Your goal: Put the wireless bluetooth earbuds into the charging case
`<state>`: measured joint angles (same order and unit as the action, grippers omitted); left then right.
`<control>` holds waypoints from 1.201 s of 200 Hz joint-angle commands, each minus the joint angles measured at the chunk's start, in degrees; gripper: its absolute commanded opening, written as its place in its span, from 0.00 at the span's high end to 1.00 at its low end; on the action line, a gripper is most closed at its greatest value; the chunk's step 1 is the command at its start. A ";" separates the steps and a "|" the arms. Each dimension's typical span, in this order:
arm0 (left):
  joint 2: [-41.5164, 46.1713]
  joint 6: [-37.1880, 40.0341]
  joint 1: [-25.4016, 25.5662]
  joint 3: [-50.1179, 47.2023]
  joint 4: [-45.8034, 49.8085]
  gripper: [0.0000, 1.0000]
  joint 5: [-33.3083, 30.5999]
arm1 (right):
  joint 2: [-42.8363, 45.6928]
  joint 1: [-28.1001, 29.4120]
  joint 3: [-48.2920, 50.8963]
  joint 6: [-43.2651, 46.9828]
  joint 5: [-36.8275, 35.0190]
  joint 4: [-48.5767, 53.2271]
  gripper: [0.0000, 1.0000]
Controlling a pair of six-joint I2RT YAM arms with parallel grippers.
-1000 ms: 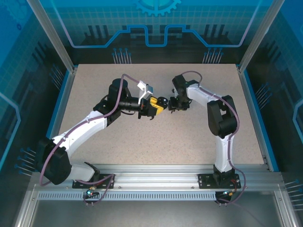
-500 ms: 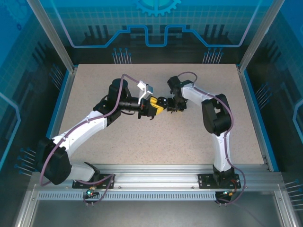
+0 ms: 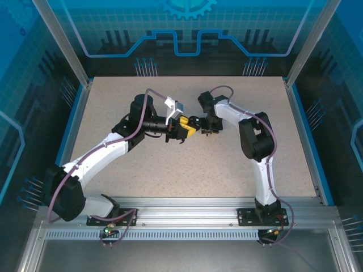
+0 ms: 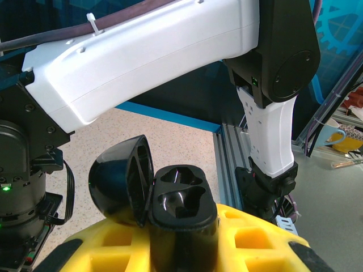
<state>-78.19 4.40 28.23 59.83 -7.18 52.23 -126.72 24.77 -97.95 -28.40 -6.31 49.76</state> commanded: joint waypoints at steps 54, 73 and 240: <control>1.67 0.25 -0.76 -0.81 -0.03 0.97 0.16 | -3.58 0.80 -1.53 0.52 0.24 -1.15 0.65; 1.81 0.25 -0.81 -0.86 -0.04 0.97 0.16 | -2.83 0.69 -1.31 0.98 0.34 -1.81 0.64; 1.82 0.23 -0.98 -0.68 -0.16 0.97 0.33 | -3.49 0.62 -3.32 0.22 -2.27 -1.12 0.67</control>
<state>-77.76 4.40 27.83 59.51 -7.18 52.23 -127.85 24.99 -99.90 -28.12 -7.16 49.95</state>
